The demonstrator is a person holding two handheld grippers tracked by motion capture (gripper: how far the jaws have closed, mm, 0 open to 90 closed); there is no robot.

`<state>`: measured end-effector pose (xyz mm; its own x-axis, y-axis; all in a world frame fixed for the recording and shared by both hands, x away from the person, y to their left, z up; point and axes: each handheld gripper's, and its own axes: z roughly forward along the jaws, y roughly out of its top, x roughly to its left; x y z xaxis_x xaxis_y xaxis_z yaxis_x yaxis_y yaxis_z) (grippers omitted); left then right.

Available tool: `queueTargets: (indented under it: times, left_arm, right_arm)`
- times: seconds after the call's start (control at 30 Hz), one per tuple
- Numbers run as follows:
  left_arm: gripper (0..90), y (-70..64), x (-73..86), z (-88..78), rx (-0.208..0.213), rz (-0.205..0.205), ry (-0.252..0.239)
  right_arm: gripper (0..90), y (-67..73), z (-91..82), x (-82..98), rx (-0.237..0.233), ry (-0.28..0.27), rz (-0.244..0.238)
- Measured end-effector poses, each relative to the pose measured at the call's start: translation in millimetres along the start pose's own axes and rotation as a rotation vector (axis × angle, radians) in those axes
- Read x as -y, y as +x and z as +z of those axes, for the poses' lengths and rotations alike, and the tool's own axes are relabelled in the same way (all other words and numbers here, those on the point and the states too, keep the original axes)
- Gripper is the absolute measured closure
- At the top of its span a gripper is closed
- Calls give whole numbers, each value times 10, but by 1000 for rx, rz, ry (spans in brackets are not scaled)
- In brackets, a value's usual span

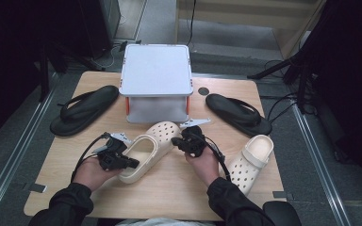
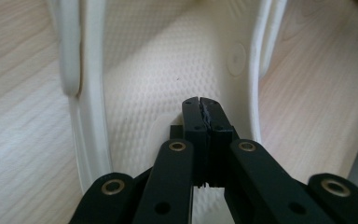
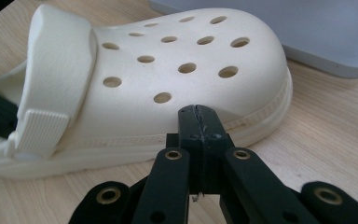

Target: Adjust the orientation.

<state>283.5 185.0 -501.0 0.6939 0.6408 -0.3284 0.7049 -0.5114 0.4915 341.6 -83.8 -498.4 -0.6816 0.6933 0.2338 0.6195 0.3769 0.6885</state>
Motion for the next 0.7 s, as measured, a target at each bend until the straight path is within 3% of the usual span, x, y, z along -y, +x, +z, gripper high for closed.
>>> queueTargets:
  times: [0.37, 0.7]
  left_arm:
    - [900, -172, -37, 102, 30, 32, 6]
    - [900, -280, -67, 181, 40, 17, -14]
  right_arm:
    - [900, 7, 134, -136, 10, 1, -11]
    - [900, 22, 218, -226, 6, 10, -10]
